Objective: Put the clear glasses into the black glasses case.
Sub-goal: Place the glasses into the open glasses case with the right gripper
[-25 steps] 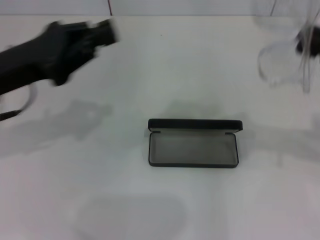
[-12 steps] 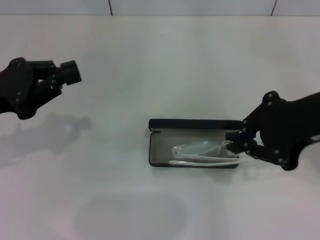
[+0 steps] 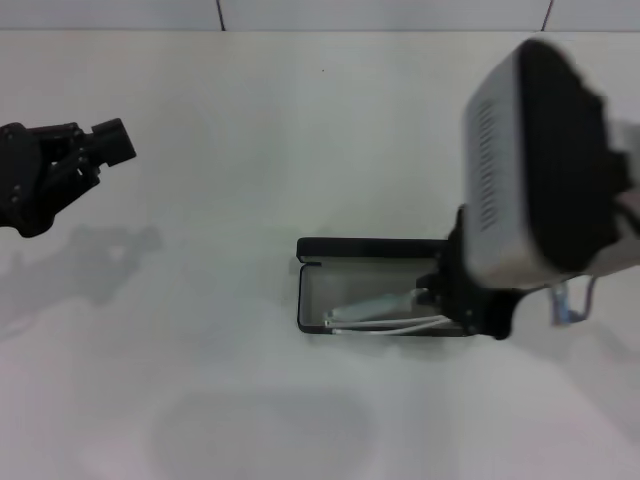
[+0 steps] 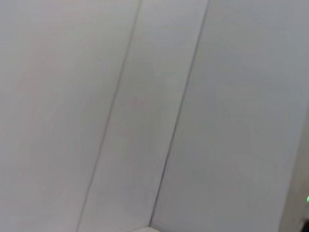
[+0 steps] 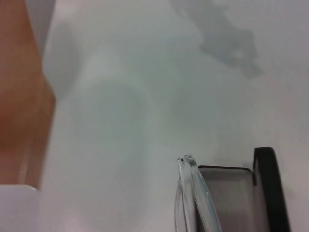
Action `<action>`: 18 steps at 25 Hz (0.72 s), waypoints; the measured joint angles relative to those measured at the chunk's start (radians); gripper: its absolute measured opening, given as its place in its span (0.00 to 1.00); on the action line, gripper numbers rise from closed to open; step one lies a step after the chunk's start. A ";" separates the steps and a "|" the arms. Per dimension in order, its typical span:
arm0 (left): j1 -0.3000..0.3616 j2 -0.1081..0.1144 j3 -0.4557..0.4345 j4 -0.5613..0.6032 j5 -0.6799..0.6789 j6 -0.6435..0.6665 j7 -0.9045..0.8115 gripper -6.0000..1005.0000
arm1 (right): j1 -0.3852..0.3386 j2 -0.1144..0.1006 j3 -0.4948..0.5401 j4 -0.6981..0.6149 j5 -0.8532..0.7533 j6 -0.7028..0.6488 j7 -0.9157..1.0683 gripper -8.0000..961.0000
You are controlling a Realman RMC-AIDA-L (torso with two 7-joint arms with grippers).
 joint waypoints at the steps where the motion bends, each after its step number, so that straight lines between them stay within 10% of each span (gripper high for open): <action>1: 0.001 -0.002 -0.004 -0.001 0.002 -0.001 0.001 0.11 | -0.002 0.000 -0.032 0.001 -0.023 0.025 0.014 0.06; 18: -0.008 -0.006 -0.018 -0.016 0.004 -0.022 0.002 0.11 | -0.050 0.003 -0.336 0.054 -0.332 0.291 0.203 0.06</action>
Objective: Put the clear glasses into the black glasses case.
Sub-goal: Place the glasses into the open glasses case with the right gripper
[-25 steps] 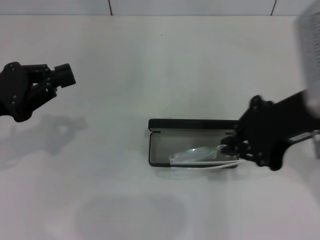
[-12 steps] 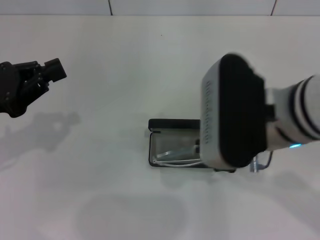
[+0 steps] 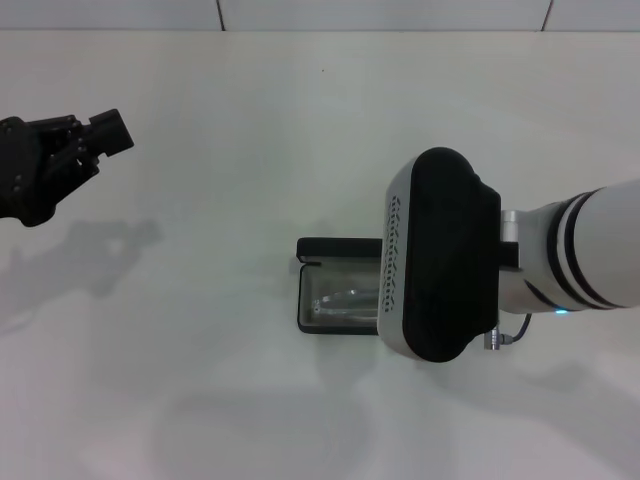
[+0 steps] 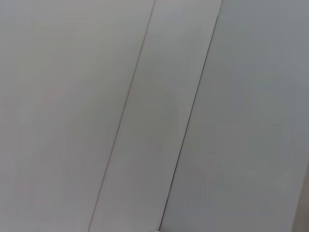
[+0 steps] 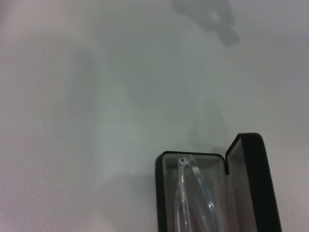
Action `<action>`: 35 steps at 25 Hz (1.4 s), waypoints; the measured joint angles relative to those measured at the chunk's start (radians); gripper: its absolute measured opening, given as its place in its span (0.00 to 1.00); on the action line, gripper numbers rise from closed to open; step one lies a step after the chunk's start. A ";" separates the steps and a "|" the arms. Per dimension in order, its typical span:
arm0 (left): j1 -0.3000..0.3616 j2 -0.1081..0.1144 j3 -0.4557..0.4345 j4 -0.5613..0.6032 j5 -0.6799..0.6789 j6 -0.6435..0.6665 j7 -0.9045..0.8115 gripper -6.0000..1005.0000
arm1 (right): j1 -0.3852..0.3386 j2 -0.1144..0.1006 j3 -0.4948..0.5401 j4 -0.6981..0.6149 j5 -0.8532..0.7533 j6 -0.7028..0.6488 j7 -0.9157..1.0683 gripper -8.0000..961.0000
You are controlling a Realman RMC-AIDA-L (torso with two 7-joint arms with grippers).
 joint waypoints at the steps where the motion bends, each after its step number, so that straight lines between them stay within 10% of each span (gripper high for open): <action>1: 0.000 0.000 0.000 -0.001 0.000 -0.002 0.000 0.11 | 0.000 0.000 -0.004 0.001 -0.008 0.003 0.002 0.07; 35: 0.011 -0.014 -0.043 -0.021 -0.002 -0.004 0.017 0.12 | -0.038 0.000 -0.061 0.095 -0.072 0.164 -0.002 0.07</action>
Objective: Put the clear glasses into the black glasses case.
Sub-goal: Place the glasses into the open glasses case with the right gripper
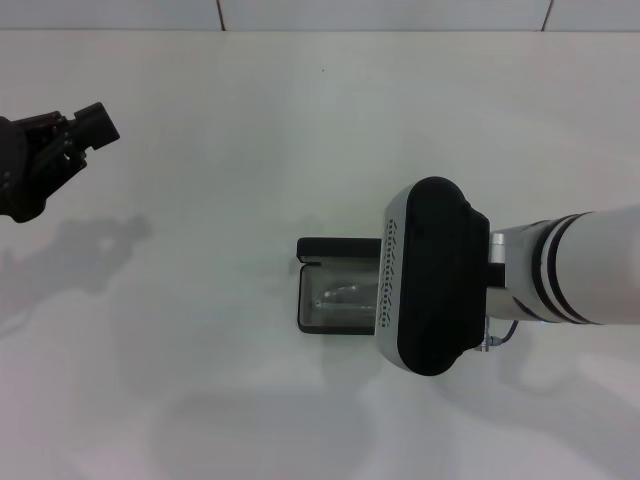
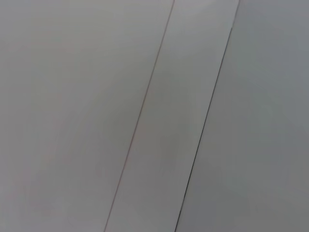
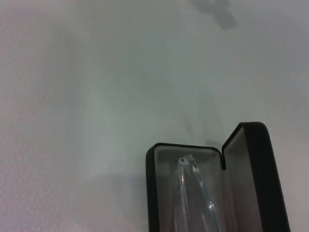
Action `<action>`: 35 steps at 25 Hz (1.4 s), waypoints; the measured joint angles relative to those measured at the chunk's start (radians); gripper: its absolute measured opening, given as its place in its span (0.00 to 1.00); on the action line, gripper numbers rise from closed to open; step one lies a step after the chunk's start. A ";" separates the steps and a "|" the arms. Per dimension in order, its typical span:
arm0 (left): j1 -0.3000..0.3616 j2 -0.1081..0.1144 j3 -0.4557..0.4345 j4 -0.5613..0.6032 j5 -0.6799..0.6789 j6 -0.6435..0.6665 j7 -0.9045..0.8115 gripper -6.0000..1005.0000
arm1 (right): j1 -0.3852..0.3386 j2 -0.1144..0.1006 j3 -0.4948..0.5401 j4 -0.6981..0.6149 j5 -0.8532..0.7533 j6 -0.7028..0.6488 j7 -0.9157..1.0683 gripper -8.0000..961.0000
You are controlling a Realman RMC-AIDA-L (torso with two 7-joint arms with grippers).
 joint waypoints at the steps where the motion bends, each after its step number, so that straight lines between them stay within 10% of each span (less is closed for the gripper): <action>1: 0.000 0.000 0.000 0.000 0.000 0.001 0.000 0.12 | 0.000 0.000 0.000 0.001 0.000 0.002 0.001 0.07; 35: 0.015 -0.002 0.008 -0.001 0.007 0.016 -0.003 0.12 | -0.086 -0.011 0.032 -0.206 0.112 0.006 -0.027 0.15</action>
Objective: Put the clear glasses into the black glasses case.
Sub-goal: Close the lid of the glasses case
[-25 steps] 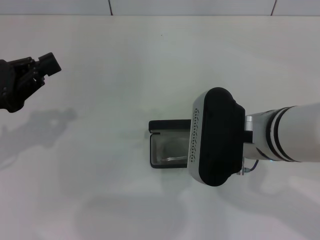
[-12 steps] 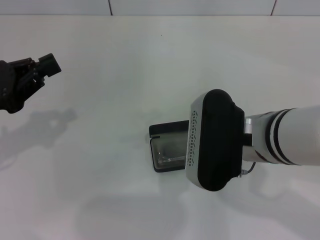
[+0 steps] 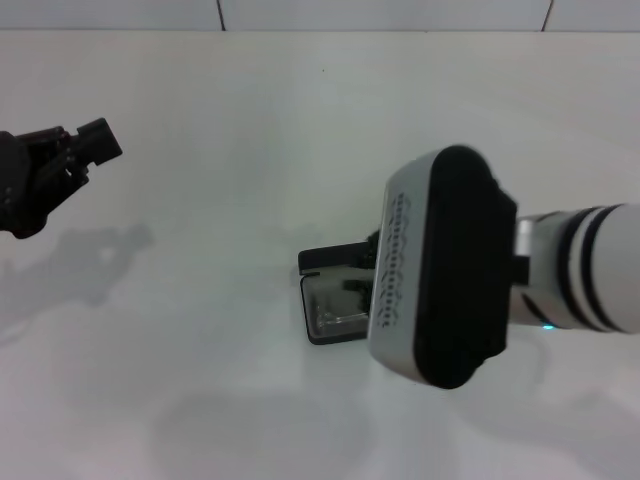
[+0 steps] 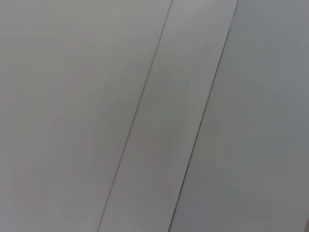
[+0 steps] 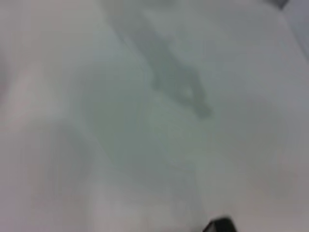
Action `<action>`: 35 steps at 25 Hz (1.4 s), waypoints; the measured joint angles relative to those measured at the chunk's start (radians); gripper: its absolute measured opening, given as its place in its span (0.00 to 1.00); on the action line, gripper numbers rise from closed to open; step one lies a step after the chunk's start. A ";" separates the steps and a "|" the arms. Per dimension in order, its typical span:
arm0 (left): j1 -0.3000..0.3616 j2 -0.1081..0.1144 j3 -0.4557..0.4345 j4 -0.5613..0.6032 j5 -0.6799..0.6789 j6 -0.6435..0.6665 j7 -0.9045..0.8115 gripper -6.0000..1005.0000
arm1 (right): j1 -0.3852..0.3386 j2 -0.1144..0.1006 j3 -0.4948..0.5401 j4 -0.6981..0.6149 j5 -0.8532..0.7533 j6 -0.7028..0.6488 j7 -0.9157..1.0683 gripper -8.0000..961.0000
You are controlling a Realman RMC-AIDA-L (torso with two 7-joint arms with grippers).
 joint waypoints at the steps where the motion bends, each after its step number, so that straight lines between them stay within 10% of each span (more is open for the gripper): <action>1: 0.001 0.000 0.001 0.000 0.005 0.003 -0.001 0.12 | -0.008 0.000 0.013 -0.016 0.020 -0.004 -0.011 0.15; 8: -0.017 -0.008 0.002 0.008 0.019 0.015 -0.017 0.12 | -0.088 -0.002 0.334 -0.109 0.401 -0.109 -0.151 0.15; 15: -0.099 -0.046 0.031 0.018 0.025 0.017 -0.044 0.24 | -0.138 -0.002 0.912 -0.026 0.873 -0.417 -0.328 0.16; 22: -0.220 -0.124 0.066 0.070 0.168 -0.021 -0.048 0.36 | -0.125 -0.004 1.488 0.409 1.192 -0.665 -0.549 0.16; 26: -0.317 -0.129 0.175 -0.014 0.199 -0.137 -0.044 0.35 | -0.098 -0.013 1.736 0.666 1.221 -0.810 -0.668 0.16; 35: -0.434 -0.136 0.406 -0.148 0.194 -0.436 -0.016 0.28 | -0.125 -0.031 1.825 0.944 1.190 -0.868 -0.804 0.17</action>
